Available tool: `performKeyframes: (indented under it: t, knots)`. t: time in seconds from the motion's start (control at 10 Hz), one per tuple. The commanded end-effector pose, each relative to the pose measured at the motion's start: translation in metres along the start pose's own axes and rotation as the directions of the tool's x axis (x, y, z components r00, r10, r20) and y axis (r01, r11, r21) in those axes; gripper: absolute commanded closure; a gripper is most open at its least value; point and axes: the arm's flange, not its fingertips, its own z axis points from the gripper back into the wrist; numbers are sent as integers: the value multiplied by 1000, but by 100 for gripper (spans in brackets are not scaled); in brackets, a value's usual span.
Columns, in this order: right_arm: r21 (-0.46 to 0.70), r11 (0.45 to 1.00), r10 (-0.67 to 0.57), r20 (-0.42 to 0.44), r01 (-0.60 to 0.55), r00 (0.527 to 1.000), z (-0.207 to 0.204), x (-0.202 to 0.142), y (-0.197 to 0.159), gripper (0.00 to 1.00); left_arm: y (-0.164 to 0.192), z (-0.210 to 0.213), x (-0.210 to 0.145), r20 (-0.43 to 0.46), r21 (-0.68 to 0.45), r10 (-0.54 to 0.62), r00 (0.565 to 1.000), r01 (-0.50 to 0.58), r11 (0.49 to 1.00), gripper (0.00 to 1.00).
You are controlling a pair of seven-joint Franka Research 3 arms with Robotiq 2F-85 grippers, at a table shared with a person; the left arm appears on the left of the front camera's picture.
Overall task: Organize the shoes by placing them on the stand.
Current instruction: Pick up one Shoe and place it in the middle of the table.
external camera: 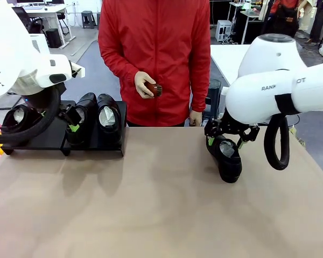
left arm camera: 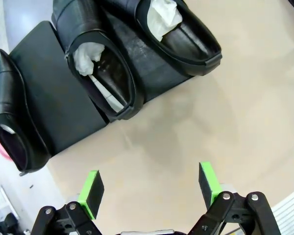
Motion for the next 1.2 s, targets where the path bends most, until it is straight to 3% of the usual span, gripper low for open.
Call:
performKeyframes:
  t: [0.0,0.3,1.1]
  knots:
    - [-37,999,8,0,-8,1000,-4,9,8,0,-4,1,-1,1,-7,-7,1000,7,1000,0]
    - [-66,988,134,-56,-138,989,-36,21,18,0,-4,1,-1,1,-7,-7,1000,7,1000,0]
    - [-43,983,171,-125,-177,977,-81,47,31,0,-4,1,-1,1,-7,-7,1000,7,1000,0]
